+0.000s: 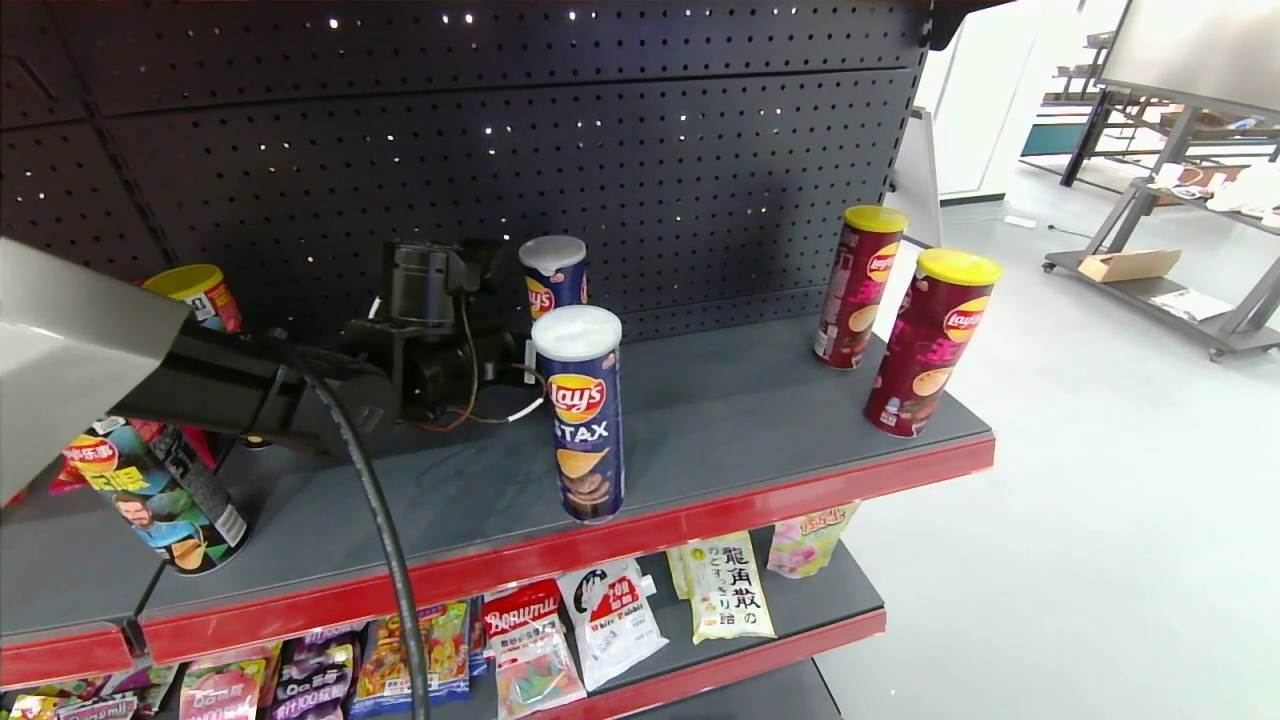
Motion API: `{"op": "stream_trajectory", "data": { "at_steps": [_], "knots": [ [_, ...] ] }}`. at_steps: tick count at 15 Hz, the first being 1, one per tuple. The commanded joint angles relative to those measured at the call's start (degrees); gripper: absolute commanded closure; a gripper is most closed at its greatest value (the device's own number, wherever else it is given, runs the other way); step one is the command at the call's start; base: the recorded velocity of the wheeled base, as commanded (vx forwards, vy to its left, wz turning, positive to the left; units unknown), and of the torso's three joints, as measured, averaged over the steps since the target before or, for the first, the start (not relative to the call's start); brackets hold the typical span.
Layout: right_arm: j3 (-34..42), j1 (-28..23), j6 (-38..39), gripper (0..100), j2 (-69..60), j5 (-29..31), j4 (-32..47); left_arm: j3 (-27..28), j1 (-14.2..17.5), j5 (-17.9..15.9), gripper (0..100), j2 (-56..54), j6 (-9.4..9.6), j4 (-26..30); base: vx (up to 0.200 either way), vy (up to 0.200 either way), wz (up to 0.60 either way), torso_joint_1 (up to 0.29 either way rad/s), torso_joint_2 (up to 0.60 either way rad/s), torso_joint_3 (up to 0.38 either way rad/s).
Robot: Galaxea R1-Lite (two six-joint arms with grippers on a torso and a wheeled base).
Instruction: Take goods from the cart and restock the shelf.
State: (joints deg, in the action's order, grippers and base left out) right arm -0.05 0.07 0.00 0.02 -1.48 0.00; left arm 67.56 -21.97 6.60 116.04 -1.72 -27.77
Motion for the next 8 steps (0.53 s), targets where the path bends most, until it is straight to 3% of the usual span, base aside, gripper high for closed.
{"op": "stream_trajectory", "data": {
  "at_steps": [1,4,6,8],
  "knots": [
    [0.05,0.10,0.00,0,-0.02,-0.02,0.00,-3.58,1.66,0.00,0,-4.16,0.05,1.05,0.000,0.000,0.00,0.000,0.00,0.000],
    [0.05,0.01,0.00,0,-0.02,-0.02,0.00,-6.74,2.81,0.00,0,-7.59,0.31,1.67,0.000,0.000,0.00,0.000,0.00,0.000],
    [0.05,0.01,0.00,0,-0.02,-0.02,0.00,-10.78,4.21,0.00,0,-12.59,2.42,3.16,0.000,0.000,0.00,0.000,0.00,0.000],
    [-0.04,0.01,0.00,0,-0.02,-0.02,0.00,-16.23,4.13,-2.11,0,-24.11,3.21,13.18,0.000,0.000,0.00,0.000,0.00,0.000]
  ]
}}
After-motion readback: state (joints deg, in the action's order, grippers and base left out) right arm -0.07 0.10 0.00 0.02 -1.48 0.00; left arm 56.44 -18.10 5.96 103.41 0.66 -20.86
